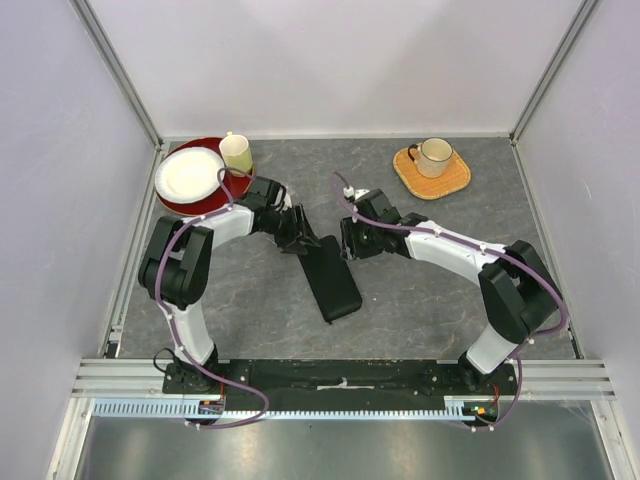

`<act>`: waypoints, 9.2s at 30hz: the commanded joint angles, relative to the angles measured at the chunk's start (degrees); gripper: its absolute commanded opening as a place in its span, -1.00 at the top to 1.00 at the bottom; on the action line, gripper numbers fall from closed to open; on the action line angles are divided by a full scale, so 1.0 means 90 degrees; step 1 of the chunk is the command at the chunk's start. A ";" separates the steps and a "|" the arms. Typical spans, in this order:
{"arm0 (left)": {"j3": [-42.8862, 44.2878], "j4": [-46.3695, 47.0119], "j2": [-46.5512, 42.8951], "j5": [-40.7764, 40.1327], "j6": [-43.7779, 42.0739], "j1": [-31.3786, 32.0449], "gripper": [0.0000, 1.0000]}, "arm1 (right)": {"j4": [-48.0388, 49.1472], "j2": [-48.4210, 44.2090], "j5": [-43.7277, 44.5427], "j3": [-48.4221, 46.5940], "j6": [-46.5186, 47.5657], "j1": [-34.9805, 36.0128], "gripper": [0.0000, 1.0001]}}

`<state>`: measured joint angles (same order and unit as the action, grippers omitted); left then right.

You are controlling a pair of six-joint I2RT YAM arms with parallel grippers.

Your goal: Sort the hair-cutting tools

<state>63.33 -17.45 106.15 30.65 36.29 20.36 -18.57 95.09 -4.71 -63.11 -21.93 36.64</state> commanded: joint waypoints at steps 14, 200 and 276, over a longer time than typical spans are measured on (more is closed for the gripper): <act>0.0708 -0.0424 0.0805 -0.0457 -0.0341 0.0081 -0.13 | 0.0042 -0.0888 -0.0640 0.1211 0.0084 0.1095 -0.15; -0.2076 0.2800 -0.1940 0.0851 0.1222 0.1518 0.96 | -0.0769 -0.2577 0.5112 0.3576 -0.7144 0.5812 1.00; 0.2523 -0.4320 -0.4265 0.0159 -0.1933 0.0228 0.95 | 0.6057 -0.3066 0.0611 0.3350 0.2066 0.3047 -0.59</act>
<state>81.03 -56.84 68.88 32.34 21.54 22.13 28.73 65.98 2.70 -32.69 -4.38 62.96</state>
